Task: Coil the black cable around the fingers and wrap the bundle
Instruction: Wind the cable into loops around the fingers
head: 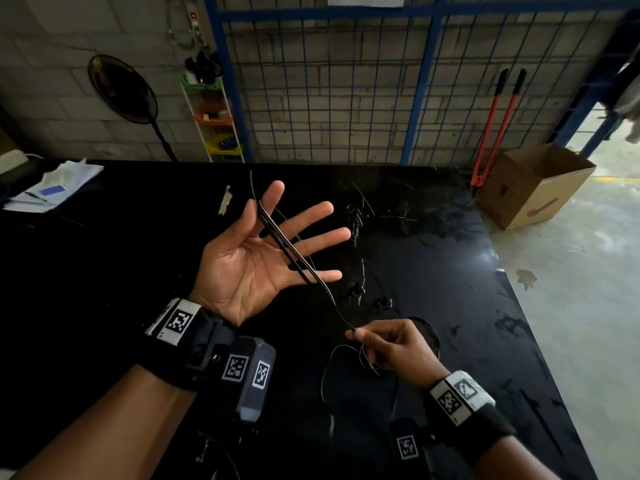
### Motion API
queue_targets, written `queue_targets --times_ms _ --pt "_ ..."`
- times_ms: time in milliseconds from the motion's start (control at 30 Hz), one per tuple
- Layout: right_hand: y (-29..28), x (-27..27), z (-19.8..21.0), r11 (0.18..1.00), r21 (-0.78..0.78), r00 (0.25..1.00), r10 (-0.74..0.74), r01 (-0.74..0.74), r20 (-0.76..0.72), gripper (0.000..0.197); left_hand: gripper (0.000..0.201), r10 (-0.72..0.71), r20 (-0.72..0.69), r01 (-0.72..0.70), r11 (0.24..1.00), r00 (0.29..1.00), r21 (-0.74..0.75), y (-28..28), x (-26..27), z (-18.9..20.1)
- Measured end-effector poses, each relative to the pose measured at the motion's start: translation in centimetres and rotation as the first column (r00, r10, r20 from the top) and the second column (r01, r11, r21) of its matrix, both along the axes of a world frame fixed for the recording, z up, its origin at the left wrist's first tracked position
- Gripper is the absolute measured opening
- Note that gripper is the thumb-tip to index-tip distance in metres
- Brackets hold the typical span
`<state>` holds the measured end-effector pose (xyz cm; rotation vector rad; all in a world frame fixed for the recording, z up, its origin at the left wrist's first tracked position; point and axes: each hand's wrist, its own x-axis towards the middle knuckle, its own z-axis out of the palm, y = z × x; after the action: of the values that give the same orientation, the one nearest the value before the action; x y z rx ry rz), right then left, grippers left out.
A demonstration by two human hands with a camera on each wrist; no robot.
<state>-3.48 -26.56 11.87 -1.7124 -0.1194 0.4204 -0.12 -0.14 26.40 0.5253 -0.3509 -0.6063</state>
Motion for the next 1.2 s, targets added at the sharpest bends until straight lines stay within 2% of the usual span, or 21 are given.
queue_targets --times_ms 67,133,233,300,400,533,667,800,933,1000,1100,1200 --pt "0.2 0.5 -0.6 0.998 -0.063 1.000 0.012 -0.014 -0.027 0.019 0.037 -0.057 0.028 0.057 0.998 0.998 0.017 -0.3 -0.3 0.3" --pt "0.4 1.5 -0.3 0.992 -0.103 0.997 -0.076 0.074 -0.011 0.021 0.037 -0.130 0.034 0.128 0.990 0.991 0.050 -1.0 -1.0 0.1" --pt "0.4 3.9 1.7 0.970 -0.028 0.968 -0.239 0.242 0.081 0.022 0.037 -0.235 0.009 0.231 0.961 0.972 0.150 -2.6 -2.8 -1.7" --pt "0.3 5.3 4.1 0.962 0.018 0.951 -0.273 0.273 0.142 0.023 0.037 -0.273 -0.023 0.269 0.927 0.962 0.262 -3.6 -4.0 -3.3" --pt "0.1 6.2 8.3 0.984 -0.079 0.952 -0.134 0.161 0.275 0.024 0.041 -0.277 -0.069 0.279 0.856 0.958 0.436 -4.1 -4.9 -5.4" --pt "0.1 5.7 12.0 0.966 -0.249 0.916 0.034 0.073 0.399 0.026 0.048 -0.170 -0.165 0.236 0.768 0.971 0.595 -4.1 -5.0 -6.9" --pt "0.9 3.4 13.2 0.965 -0.259 0.882 0.096 0.031 0.462 0.023 0.046 -0.064 -0.157 0.157 0.693 0.986 0.703 -3.9 -4.4 -7.2" --pt "0.7 0.9 12.9 0.989 -0.144 0.878 0.033 0.041 0.478 0.019 0.046 0.040 -0.135 0.066 0.714 0.990 0.697 -3.0 -3.3 -6.7" --pt "0.2 -1.7 11.1 0.999 -0.032 0.896 -0.005 0.021 0.443 0.017 0.042 0.135 -0.112 -0.033 0.770 0.984 0.637 -1.8 -2.0 -6.0" --pt "0.3 -2.6 9.9 0.998 0.022 0.903 -0.064 0.060 0.425 0.018 0.040 0.136 -0.078 -0.060 0.789 0.988 0.611 -1.5 -1.6 -5.6" --pt "-0.3 -3.0 8.7 0.971 0.146 0.905 -0.232 0.191 0.356 0.019 0.042 0.126 -0.029 -0.085 0.804 0.992 0.589 -1.2 -1.0 -4.9" --pt "-0.7 -3.6 8.0 0.971 0.175 0.930 -0.213 0.166 0.301 0.022 0.042 0.179 -0.008 -0.145 0.821 0.984 0.552 -1.0 -0.3 -4.2"
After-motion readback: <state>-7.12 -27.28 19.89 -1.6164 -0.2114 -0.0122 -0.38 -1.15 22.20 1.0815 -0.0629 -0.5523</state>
